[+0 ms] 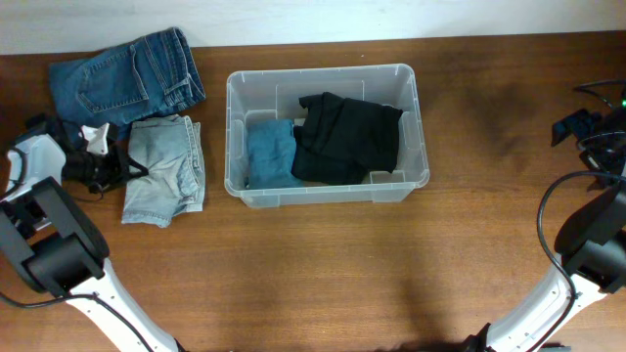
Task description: Pack container
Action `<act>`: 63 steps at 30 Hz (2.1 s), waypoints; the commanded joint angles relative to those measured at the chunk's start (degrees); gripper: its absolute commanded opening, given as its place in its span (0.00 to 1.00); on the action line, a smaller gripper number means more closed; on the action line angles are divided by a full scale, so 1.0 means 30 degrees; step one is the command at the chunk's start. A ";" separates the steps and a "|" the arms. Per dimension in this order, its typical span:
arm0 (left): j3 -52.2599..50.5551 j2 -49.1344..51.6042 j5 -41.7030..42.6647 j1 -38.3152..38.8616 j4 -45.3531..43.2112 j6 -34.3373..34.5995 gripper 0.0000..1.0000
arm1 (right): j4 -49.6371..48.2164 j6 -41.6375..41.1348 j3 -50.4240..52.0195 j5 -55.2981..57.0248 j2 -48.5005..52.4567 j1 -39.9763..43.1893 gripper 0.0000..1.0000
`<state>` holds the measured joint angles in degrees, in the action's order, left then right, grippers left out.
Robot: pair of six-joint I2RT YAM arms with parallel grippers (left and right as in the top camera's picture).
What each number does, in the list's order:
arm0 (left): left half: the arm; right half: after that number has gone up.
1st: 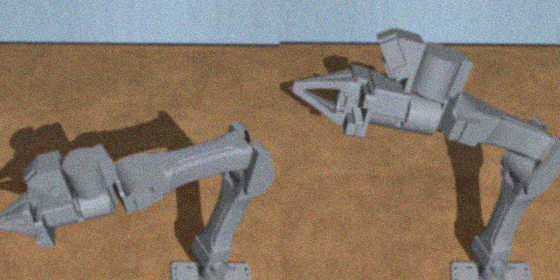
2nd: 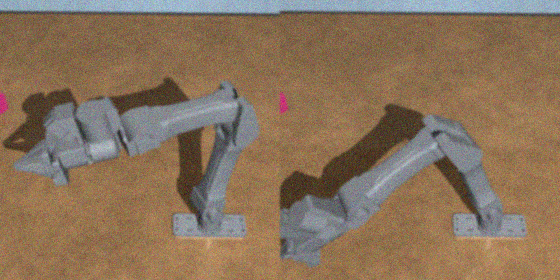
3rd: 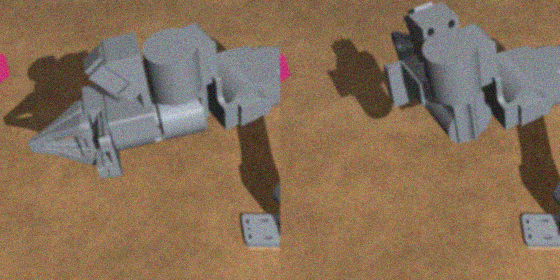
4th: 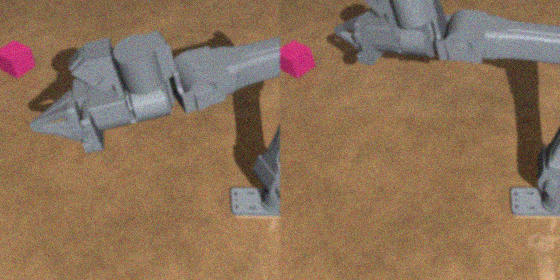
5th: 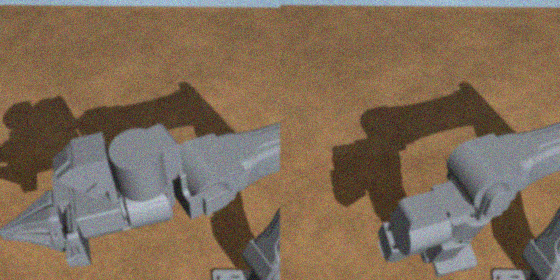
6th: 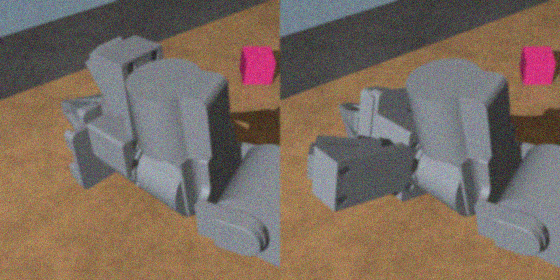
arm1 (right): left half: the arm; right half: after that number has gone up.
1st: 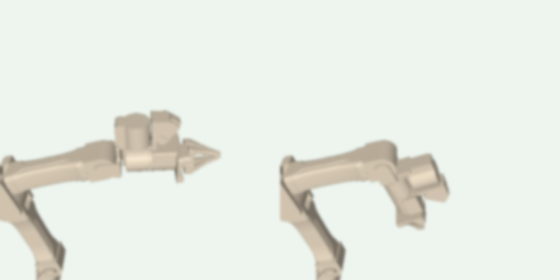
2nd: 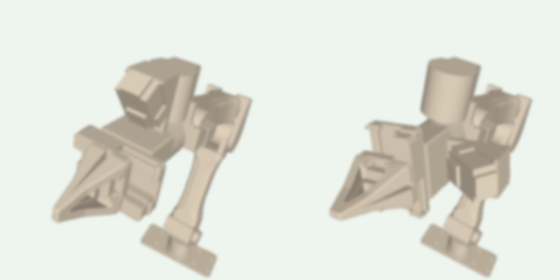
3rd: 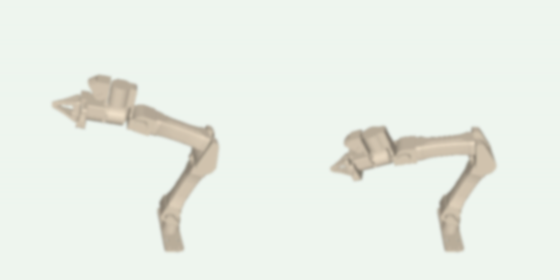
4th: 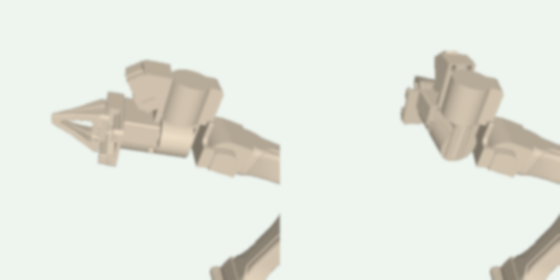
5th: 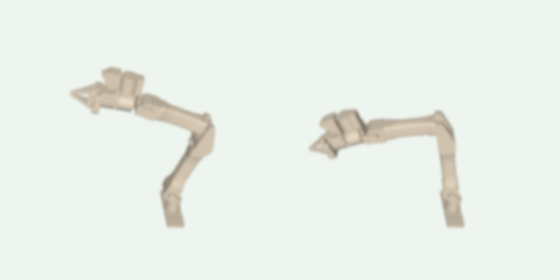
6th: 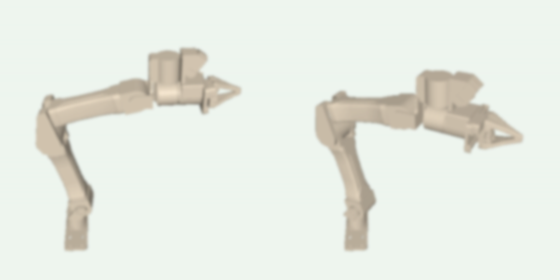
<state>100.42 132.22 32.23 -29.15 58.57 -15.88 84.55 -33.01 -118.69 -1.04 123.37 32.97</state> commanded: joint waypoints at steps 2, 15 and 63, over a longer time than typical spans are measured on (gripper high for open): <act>-0.0306 0.0889 0.0415 0.0284 0.0022 -0.0153 0.01 | 0.0000 -0.0160 0.0066 0.0299 -0.0357 0.0022 0.98; 0.3373 -0.1545 0.7198 0.0597 0.2849 -0.1086 0.01 | 0.0000 -0.0160 0.0066 0.0299 -0.0357 0.0022 0.98; 0.3752 -0.9573 -0.3045 1.5110 -0.3512 1.3078 0.01 | 0.0000 -0.0168 0.0066 0.0299 -0.0357 0.0022 0.98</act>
<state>109.80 104.14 27.38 14.92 50.92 21.12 84.55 -32.97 -118.69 -1.04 123.37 32.97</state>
